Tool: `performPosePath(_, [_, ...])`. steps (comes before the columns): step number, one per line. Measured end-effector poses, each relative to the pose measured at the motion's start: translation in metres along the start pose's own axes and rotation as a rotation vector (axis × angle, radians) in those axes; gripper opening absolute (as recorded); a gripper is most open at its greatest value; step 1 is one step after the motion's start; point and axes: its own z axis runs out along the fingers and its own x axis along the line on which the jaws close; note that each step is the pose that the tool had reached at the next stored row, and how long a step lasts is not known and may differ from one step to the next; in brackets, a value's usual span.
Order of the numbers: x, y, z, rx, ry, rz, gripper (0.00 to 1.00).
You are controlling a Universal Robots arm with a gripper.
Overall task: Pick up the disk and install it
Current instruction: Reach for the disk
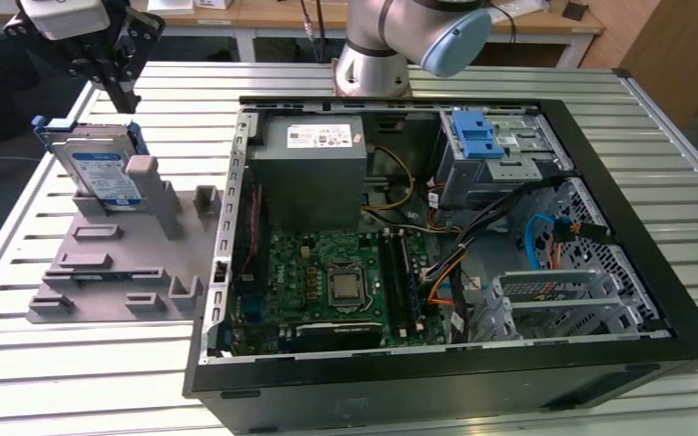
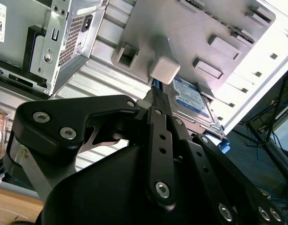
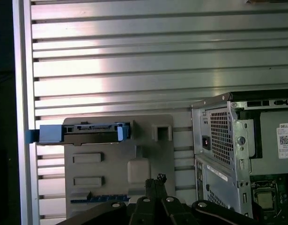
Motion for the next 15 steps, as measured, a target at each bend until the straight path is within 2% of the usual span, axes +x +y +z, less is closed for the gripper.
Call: performPosePath(15, [0.0065,-0.0002,0.0002,0.0000,0.0000,0.000,0.11])
